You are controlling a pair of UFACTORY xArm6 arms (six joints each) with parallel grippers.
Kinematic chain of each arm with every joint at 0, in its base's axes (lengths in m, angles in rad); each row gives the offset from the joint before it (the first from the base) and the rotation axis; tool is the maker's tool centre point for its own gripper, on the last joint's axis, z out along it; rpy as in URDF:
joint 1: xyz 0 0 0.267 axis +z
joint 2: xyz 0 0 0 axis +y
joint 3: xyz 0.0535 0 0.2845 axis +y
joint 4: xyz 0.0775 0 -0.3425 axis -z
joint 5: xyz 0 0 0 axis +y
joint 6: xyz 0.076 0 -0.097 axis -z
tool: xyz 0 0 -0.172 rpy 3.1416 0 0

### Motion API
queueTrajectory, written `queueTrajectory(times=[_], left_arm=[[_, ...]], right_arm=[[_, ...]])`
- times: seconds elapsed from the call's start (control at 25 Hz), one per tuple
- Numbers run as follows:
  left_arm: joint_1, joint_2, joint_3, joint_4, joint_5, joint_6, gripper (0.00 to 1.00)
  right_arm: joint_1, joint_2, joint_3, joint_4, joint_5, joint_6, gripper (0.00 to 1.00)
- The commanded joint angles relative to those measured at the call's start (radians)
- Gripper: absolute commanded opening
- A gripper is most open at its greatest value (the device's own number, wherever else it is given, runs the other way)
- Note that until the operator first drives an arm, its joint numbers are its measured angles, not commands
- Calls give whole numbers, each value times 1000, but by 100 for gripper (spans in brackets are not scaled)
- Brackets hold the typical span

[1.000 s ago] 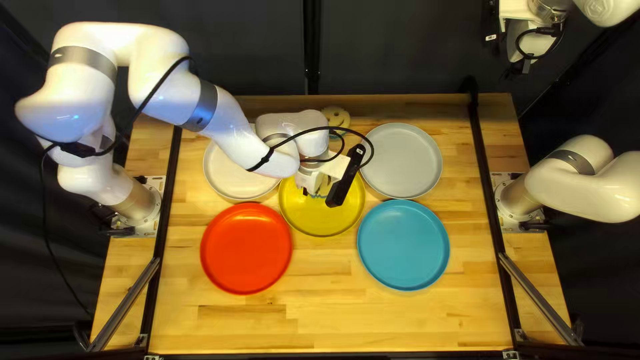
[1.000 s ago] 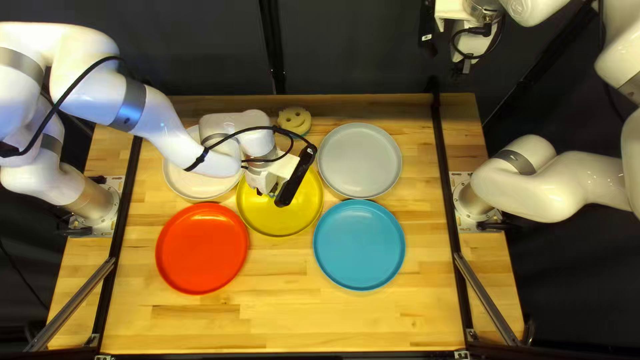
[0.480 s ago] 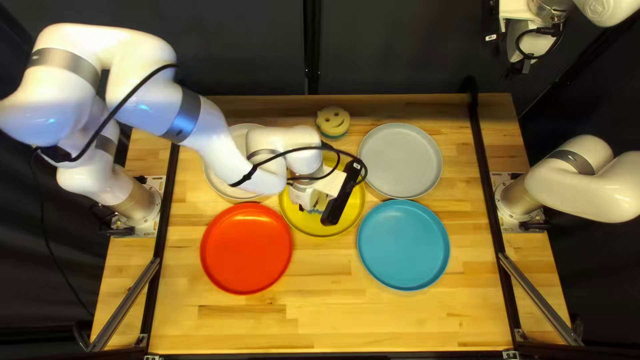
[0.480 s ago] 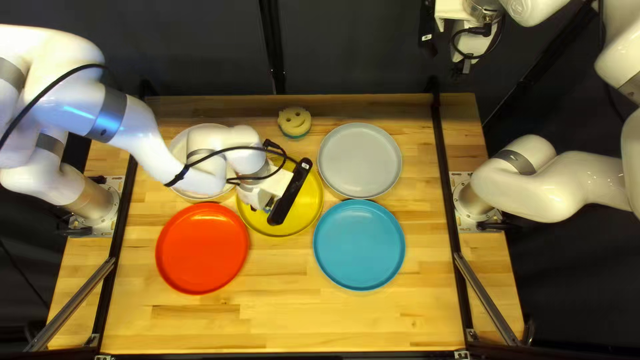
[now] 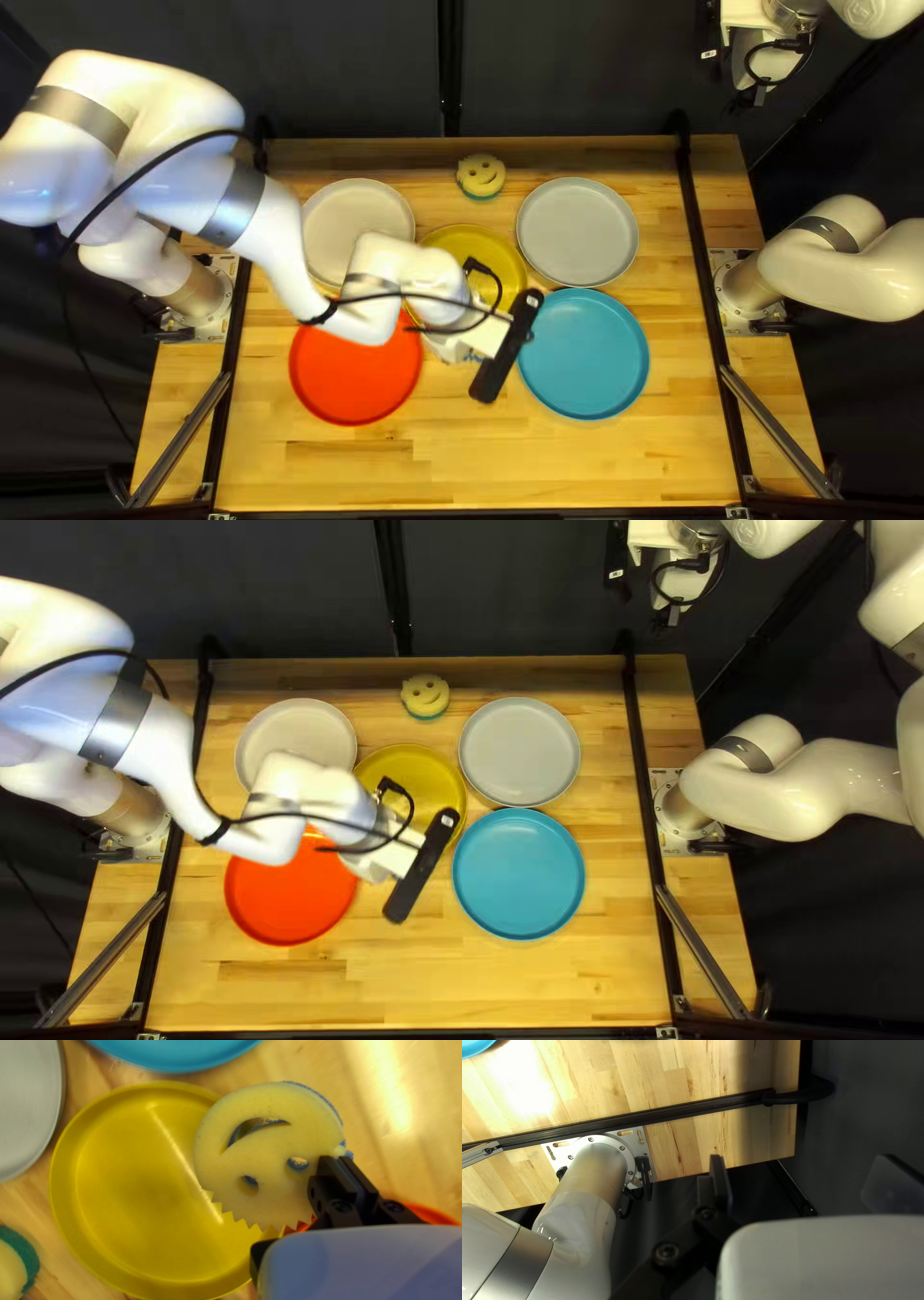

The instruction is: Pick up sponge and scrub the plate

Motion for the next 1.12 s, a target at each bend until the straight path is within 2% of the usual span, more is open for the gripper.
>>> queueTrajectory(times=[0.04, 0.28, 0.64, 1.08, 1.12], left_arm=[[-40, 19, -7, -4, -13, -32, 0], [-63, 57, -20, -13, -51, -49, 0], [-79, 69, 18, -41, -106, -53, 0], [-78, 58, 25, -38, -92, -65, 1], [-78, 58, 25, -38, -92, -65, 100]], right_arm=[[0, 0, 0, 0, 0, 0, 100], [0, 0, 0, 0, 0, 0, 100], [0, 0, 0, 0, 0, 0, 100], [0, 0, 0, 0, 0, 0, 100], [0, 0, 0, 0, 0, 0, 100]])
